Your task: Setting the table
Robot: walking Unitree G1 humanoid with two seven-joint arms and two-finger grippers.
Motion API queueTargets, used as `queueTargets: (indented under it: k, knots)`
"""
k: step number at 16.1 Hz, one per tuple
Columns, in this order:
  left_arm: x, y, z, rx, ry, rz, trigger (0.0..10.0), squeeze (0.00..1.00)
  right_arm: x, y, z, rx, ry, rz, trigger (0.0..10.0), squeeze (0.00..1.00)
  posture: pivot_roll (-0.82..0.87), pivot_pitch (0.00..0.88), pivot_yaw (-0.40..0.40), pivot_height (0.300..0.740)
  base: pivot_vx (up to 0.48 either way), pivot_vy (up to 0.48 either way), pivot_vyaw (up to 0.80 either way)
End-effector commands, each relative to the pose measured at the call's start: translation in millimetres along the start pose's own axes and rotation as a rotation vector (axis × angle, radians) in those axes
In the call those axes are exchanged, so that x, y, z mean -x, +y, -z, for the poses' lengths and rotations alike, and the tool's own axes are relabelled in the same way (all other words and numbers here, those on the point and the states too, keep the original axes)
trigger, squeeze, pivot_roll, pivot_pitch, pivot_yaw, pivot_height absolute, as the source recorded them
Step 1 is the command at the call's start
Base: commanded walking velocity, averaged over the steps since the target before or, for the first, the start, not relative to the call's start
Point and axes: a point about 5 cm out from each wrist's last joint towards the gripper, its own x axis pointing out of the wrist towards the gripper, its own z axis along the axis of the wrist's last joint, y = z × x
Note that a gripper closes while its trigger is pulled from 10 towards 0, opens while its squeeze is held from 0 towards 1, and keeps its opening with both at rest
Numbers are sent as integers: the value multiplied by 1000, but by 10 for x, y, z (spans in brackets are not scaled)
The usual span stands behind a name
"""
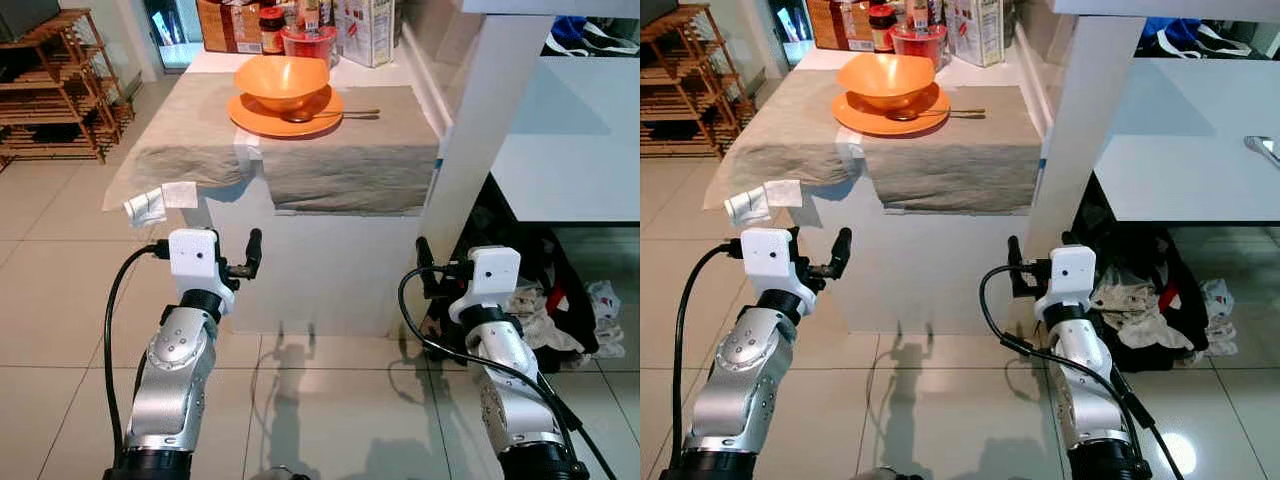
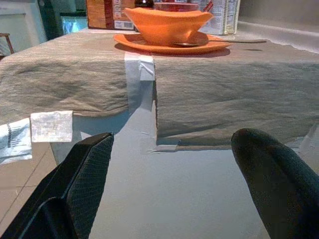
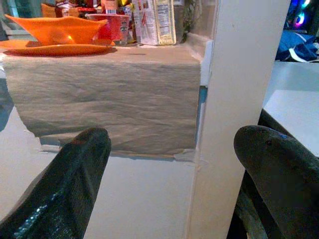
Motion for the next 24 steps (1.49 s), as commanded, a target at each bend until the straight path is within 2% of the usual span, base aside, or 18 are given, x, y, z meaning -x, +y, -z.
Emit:
queueTargets:
  k: [1,12,18,24]
  knots:
    - [8,-2,48,3,16,2,10000,0,-33,-3,-23,4,-7,-6,10000,0,-125,0,64,731,0,0,0]
    - [-10,-25,50,4,19,20,10000,0,-13,27,22,10,16,-21,10000,0,-125,0,71,731,0,0,0]
    - [-28,-27,-42,-4,-15,38,10000,0,-155,132,-109,28,-42,-48,10000,0,-94,0,68,731,383,0,0]
    - [-25,-34,-45,16,-20,24,10000,0,-219,117,-152,52,-61,-64,10000,0,-89,0,53,731,414,46,0]
